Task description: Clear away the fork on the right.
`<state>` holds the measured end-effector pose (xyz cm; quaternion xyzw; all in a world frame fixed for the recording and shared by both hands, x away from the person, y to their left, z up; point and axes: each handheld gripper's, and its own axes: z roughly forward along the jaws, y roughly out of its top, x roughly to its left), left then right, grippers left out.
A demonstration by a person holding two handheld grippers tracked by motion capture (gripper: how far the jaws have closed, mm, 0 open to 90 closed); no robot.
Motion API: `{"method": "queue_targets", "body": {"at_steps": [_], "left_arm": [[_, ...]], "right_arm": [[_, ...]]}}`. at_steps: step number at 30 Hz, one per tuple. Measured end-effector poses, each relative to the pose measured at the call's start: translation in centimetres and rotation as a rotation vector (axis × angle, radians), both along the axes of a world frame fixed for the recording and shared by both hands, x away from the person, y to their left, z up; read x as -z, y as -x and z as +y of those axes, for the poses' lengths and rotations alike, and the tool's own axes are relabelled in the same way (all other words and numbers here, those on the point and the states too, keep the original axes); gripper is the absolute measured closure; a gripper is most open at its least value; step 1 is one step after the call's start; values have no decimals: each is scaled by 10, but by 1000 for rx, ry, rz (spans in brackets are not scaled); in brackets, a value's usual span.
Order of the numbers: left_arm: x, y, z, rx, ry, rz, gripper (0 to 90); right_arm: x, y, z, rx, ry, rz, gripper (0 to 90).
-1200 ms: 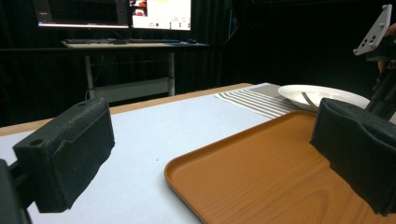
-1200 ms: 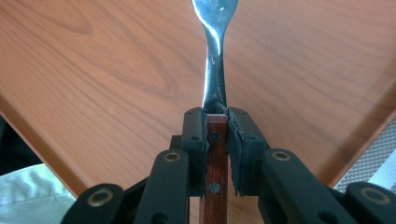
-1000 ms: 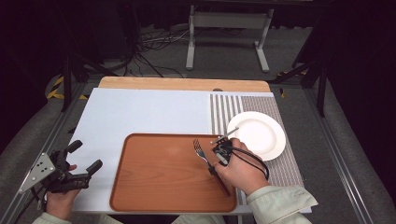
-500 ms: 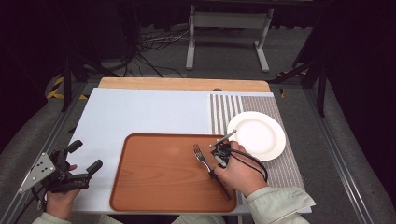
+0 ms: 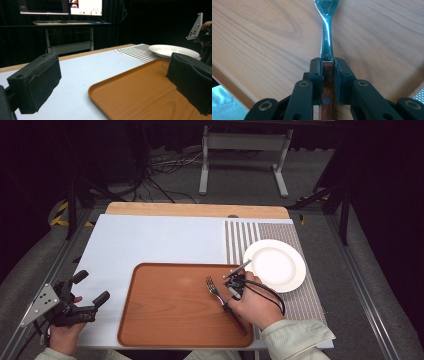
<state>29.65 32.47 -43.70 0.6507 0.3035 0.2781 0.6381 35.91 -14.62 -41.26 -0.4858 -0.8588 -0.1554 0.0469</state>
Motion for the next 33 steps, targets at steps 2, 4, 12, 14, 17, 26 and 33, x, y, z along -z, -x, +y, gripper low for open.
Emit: {"method": "queue_targets", "body": {"at_steps": [2, 4, 12, 14, 17, 26, 33], "left_arm": [[0, 0, 0, 0, 0, 0, 3], [0, 0, 0, 0, -1, 1, 3], [0, 0, 0, 1, -3, 4, 3], [0, 0, 0, 1, -3, 4, 3], [0, 0, 0, 1, 0, 2, 3], [0, 0, 0, 1, -1, 4, 3], [0, 0, 0, 2, -2, 4, 3]], "right_arm": [[1, 0, 0, 2, 1, 4, 780], [1, 0, 1, 6, 2, 9, 780], [3, 0, 2, 1, 14, 19, 779], [3, 0, 3, 3, 12, 23, 779], [4, 0, 4, -5, 17, 24, 778], [4, -1, 4, -19, 4, 3, 735], [0, -1, 4, -61, -12, -65, 603]]}}
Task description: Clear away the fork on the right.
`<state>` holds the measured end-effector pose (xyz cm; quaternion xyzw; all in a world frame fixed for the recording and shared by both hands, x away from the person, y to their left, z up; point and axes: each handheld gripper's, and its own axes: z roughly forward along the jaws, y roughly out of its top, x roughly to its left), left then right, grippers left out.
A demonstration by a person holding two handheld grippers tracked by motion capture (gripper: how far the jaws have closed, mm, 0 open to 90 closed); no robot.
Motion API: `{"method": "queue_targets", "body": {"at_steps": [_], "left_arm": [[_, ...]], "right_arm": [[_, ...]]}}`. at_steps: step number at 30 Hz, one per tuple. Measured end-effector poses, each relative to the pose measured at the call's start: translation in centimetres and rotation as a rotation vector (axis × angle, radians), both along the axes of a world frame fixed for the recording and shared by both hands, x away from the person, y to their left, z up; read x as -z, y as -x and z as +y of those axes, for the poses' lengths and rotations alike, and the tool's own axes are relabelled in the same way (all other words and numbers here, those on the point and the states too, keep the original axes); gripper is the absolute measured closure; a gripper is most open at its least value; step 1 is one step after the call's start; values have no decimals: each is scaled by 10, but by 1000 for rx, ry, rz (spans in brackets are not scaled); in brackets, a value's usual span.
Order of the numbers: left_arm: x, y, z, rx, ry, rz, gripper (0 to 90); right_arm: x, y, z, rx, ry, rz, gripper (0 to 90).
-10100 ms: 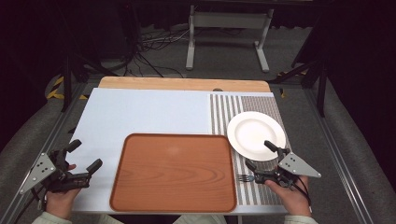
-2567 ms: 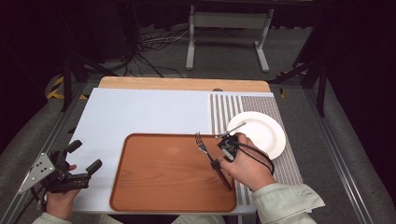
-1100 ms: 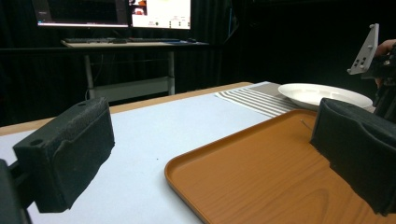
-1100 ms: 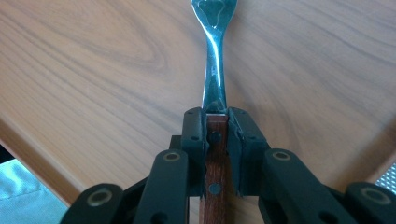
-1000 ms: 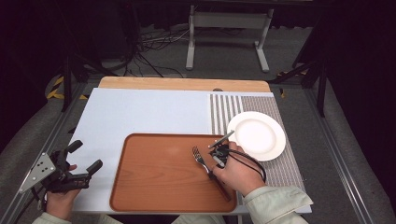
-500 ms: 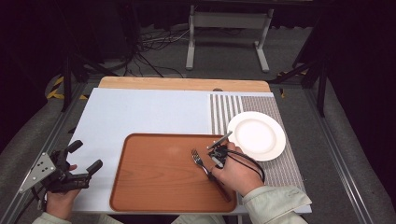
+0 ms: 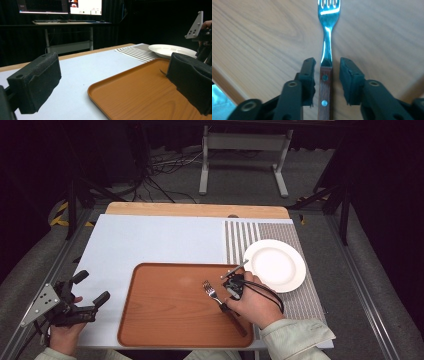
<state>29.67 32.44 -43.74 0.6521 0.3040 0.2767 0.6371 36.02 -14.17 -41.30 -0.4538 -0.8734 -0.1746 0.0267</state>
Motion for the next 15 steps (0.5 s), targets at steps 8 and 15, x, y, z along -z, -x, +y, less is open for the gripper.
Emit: {"method": "queue_targets", "body": {"at_steps": [8, 15], "left_arm": [[0, 0, 0, 1, 0, 0, 3], [0, 0, -1, 7, -3, 2, 3]], "right_arm": [[-6, -2, 7, -214, -75, -251, 219], [-7, -7, 16, -354, -97, -350, 165]]}}
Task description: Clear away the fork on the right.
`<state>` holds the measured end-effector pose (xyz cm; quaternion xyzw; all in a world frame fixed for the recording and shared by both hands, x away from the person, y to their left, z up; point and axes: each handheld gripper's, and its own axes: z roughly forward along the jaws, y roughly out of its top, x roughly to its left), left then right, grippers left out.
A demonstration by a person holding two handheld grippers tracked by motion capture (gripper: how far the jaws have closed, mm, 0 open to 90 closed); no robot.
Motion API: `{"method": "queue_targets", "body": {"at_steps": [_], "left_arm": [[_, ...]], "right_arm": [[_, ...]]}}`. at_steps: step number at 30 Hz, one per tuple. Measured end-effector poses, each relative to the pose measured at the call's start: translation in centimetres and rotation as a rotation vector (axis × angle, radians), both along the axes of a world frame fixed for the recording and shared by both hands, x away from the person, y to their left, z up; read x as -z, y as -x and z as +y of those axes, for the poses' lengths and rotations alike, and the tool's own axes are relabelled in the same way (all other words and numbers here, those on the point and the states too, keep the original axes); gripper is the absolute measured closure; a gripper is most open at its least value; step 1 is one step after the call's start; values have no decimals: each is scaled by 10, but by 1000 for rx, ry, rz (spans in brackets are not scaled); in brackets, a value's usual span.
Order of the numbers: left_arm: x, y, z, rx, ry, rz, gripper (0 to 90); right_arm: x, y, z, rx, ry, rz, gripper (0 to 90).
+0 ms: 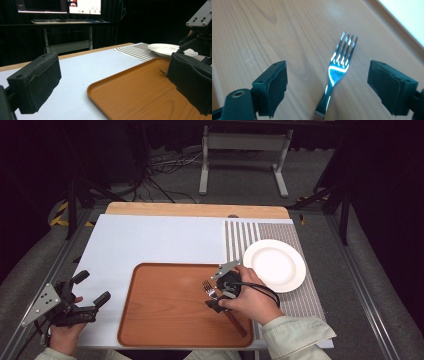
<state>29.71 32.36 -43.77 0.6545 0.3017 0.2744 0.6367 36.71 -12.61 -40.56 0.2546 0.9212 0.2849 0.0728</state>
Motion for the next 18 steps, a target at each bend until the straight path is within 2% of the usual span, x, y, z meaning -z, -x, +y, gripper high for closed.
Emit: {"method": "queue_targets", "body": {"at_steps": [4, 6, 8, 10, 12, 14, 18], "left_arm": [[0, 0, 0, 1, 0, 0, 3], [0, 0, 0, 1, 0, 0, 3], [0, 0, -1, 3, 1, 0, 3], [0, 0, 0, 4, -4, 1, 3], [0, 0, -1, 4, -2, -1, 3], [0, 0, 0, 2, 0, -1, 3], [0, 0, 0, 3, -1, 1, 3]], "right_arm": [[1, -3, 4, -64, -24, -33, 185], [2, -5, 6, -88, -34, -48, 268], [4, -7, 9, -101, -29, -64, 299], [5, -8, 10, -111, -21, -57, 454], [7, -9, 12, -111, -35, -44, 471], [7, -11, 13, -126, -38, -60, 583], [8, -15, 14, -143, -45, -66, 796]]}}
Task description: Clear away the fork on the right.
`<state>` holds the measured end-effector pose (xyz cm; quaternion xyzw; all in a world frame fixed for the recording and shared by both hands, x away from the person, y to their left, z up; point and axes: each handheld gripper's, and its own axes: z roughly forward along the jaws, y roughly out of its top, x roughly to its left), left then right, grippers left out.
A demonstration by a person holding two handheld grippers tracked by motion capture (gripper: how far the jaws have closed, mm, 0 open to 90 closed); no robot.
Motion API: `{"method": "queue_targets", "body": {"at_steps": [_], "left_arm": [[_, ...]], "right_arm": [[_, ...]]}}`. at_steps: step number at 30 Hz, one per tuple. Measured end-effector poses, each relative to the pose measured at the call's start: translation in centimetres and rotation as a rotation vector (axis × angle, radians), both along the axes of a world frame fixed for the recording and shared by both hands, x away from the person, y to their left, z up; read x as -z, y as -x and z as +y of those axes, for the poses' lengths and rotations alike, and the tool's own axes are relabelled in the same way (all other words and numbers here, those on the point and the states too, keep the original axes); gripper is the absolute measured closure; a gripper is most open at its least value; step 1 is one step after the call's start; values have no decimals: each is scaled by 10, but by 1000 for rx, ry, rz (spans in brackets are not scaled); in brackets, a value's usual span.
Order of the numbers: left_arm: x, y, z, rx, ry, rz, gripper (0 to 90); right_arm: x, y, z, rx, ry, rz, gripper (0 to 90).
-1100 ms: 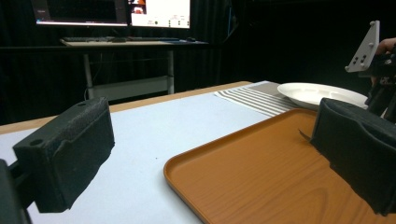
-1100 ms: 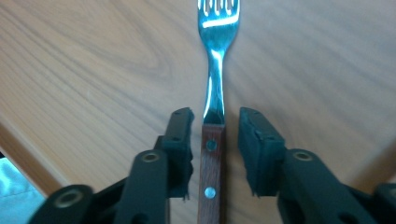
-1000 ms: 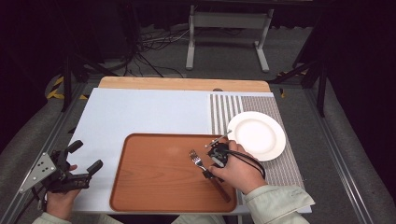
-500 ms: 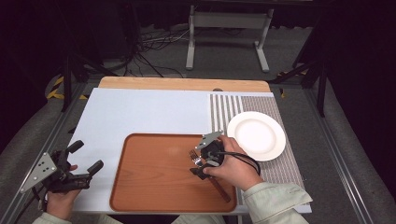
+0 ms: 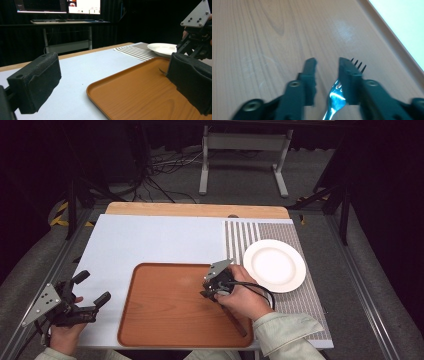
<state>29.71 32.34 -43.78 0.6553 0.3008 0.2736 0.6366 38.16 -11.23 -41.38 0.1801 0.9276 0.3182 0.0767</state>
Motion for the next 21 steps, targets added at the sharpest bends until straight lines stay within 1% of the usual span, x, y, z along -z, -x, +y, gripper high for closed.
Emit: {"method": "queue_targets", "body": {"at_steps": [1, 3, 5, 9, 13, 21], "left_arm": [[0, 0, 0, 0, 1, -2, 3], [0, 0, 0, 0, 1, -3, 3], [0, 0, 0, -1, 1, -2, 3], [0, 0, 0, -1, 1, -2, 3], [0, 0, 0, -1, 3, -2, 3], [0, 0, 0, 0, -1, -1, 3]], "right_arm": [[0, -1, 0, -3, 8, -2, 841], [1, -4, -1, -8, 21, 2, 897], [2, -5, -1, -11, 26, 3, 898], [9, -7, 1, -23, 50, 10, 900], [14, -9, 3, -28, 61, 23, 900], [22, -12, 6, -41, 70, 32, 899]]}}
